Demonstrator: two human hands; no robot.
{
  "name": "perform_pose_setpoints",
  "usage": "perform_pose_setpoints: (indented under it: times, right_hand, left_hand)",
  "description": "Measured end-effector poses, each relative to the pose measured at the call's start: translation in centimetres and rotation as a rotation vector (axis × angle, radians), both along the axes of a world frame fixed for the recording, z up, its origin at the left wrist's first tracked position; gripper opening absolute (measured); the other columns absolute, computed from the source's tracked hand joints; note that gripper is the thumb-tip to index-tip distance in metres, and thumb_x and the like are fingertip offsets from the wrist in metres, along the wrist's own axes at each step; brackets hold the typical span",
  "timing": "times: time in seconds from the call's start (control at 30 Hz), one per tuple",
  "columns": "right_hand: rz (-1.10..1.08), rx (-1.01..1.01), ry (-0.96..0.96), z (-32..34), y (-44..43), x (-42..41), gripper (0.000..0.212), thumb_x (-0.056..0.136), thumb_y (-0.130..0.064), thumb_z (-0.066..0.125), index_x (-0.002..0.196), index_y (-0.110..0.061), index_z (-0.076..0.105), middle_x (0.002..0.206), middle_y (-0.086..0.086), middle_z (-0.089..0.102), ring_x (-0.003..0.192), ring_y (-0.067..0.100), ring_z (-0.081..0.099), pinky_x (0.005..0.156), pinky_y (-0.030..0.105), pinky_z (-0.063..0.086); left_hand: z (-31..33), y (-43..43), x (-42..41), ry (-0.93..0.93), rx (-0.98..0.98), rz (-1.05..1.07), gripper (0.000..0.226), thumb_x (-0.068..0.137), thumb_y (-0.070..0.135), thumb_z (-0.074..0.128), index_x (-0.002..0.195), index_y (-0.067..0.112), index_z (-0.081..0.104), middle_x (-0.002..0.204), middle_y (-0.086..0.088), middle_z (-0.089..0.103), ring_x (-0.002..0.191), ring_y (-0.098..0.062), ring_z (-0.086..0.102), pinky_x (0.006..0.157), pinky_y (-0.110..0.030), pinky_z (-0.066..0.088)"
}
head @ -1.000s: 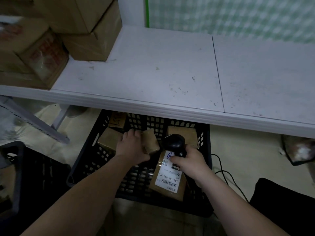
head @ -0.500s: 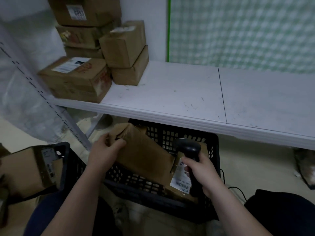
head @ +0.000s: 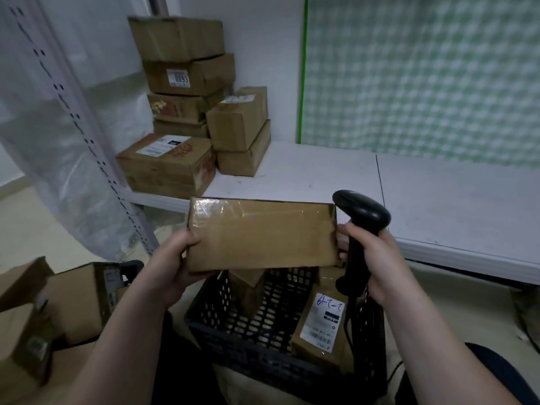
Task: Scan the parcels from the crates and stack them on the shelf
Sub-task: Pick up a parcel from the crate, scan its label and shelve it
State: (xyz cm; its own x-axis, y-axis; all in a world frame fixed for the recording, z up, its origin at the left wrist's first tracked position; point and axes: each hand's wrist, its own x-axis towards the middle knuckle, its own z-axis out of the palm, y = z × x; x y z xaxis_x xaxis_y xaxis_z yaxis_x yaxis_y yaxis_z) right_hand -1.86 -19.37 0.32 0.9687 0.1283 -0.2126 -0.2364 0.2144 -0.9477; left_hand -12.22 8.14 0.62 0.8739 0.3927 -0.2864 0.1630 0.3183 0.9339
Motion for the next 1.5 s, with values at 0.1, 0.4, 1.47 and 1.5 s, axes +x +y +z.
perform_pose_setpoints:
  times: [0.1,0.4,1.47,1.5]
  right_hand:
    - [-0.007,0.114,-0.032,2.6,-0.1,0.8,0.006,0.092,-0.011,0.058,0.097,-0.013,0.059,0.099,0.014,0.062,0.082,0.025,0.056,0.061,0.030,0.044]
    - [0.022,0.130,-0.056,4.9,1.3,1.3,0.013,0.091,-0.015,0.061,0.103,-0.020,0.057,0.121,0.012,0.063,0.099,0.025,0.065,0.066,0.030,0.047]
    - [0.115,-0.058,0.061,0.4,0.3,1.5,0.022,0.091,-0.025,0.064,0.113,-0.022,0.061,0.099,0.006,0.073,0.089,0.026,0.066,0.075,0.037,0.053]
    - [0.111,-0.059,0.051,0.7,0.3,1.5,0.021,0.091,-0.024,0.064,0.111,-0.021,0.061,0.098,0.007,0.071,0.087,0.025,0.065,0.071,0.035,0.052]
  left_hand:
    - [0.8,-0.2,0.8,-0.165,0.192,-0.136,0.086,0.047,0.023,0.072,0.129,0.012,0.052,0.118,-0.013,0.061,0.103,-0.026,0.061,0.066,-0.031,0.056]
    - [2.7,-4.7,2.5,-0.399,0.499,-0.146,0.075,0.048,0.022,0.077,0.113,0.052,0.054,0.128,0.004,0.054,0.122,-0.019,0.053,0.100,-0.050,0.046]
    - [-3.8,-8.8,7.6,0.166,-0.236,-0.196,0.045,0.093,0.032,0.058,0.136,0.025,0.047,0.135,-0.012,0.051,0.116,-0.033,0.056,0.072,-0.040,0.059]
    - [-3.7,-9.0,7.7,0.142,-0.202,-0.173,0.045,0.094,0.026,0.058,0.137,0.025,0.046,0.133,-0.012,0.051,0.116,-0.033,0.055,0.073,-0.040,0.059]
